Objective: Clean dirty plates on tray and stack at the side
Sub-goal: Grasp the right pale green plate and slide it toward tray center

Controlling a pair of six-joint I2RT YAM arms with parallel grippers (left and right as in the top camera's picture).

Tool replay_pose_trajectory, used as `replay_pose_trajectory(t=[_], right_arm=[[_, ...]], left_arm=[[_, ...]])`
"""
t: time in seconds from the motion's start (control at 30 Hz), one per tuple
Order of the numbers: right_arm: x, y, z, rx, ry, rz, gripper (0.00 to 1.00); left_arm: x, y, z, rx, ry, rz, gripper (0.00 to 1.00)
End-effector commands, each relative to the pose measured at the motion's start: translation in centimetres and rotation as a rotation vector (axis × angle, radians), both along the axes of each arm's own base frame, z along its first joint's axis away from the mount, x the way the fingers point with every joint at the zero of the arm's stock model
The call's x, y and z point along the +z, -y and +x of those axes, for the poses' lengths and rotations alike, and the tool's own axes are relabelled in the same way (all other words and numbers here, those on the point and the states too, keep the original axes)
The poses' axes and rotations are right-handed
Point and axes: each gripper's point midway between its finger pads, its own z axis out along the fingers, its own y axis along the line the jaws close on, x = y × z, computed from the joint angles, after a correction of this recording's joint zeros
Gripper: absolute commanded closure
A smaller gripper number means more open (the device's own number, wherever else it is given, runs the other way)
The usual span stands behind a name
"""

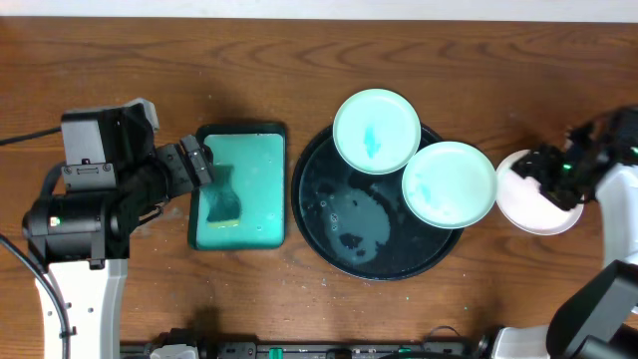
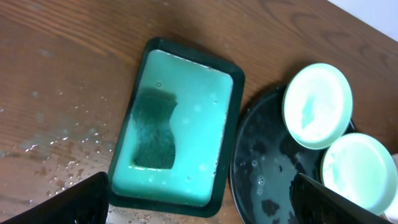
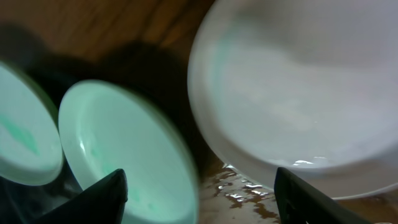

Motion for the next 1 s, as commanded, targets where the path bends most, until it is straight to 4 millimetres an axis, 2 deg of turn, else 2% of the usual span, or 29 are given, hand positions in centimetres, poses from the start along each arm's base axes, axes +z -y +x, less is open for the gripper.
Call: replay_pose_trajectory(t=[0.0,0.07,0.13,0.2,0.23,0.27,0.37,0.5,0.57,0.63,0.7,0.8,0.9,0.97], right_arm=[[-2.3,-1.3,-0.1,0.086,-0.088,-0.163,0.30],[-4.2,-1.8,-0.3,0.096,-0.128,-0.234,0.34],[-5.7,-2.6,-0.3,0.111,-0.140,-0.233,0.43],[-6.5,-3.4,-0.6,0.131,-0.147,-0.203,0.72],[-6.7,-3.6,-1.0,0.133,-0.161,-0.195,0.92],[-6.5,-3.6,-1.2,0.133,-0.167,-0.194,0.97],[-5.6,-3.8,-2.0,0.135,-0.175,-0.191,0.99],[-2.4,-4.1,-3.0,0.134,-0.127,-0.202,0.99],[-0.7,-5.2,-3.2,0.154,-0.078,-0.180,0.99],[1.2,-8.1,-3.1,0.231,0.007,-0.100,0.99],[2.1,-10.9,-3.1,0.348,0.059,-0.047,0.99],[1.5,-14.2,-3.8,0.464,0.047,-0.034,0.99],[-1.3,-17.6,-5.1,0.551,-0.012,-0.020,0.99],[-3.6,-18.5,-6.0,0.535,-0.072,-0.025,0.99]], left_arm=[[0.8,0.6,0.0,-0.054,0.029,-0.004,0.08],[0.8,0.6,0.0,-0.054,0.030,-0.004,0.08],[0.8,0.6,0.0,-0.054,0.030,-0.004,0.08],[0.8,0.6,0.0,-0.054,0.029,-0.004,0.08],[0.8,0.6,0.0,-0.054,0.030,-0.004,0.08],[0.8,0.6,0.0,-0.054,0.030,-0.004,0.08],[0.8,0.6,0.0,-0.054,0.029,-0.004,0.08],[0.7,0.6,0.0,-0.053,0.029,-0.004,0.08],[0.6,0.5,0.0,-0.053,0.024,-0.003,0.08],[0.5,0.4,0.0,-0.048,0.020,0.002,0.08],[0.2,0.1,0.0,-0.035,0.007,0.018,0.08],[-0.6,-0.2,-0.1,-0.026,-0.032,0.028,0.09],[-1.7,-0.4,-0.5,-0.020,-0.093,0.033,0.09],[-2.4,-0.6,-0.7,-0.012,-0.131,0.044,0.09]])
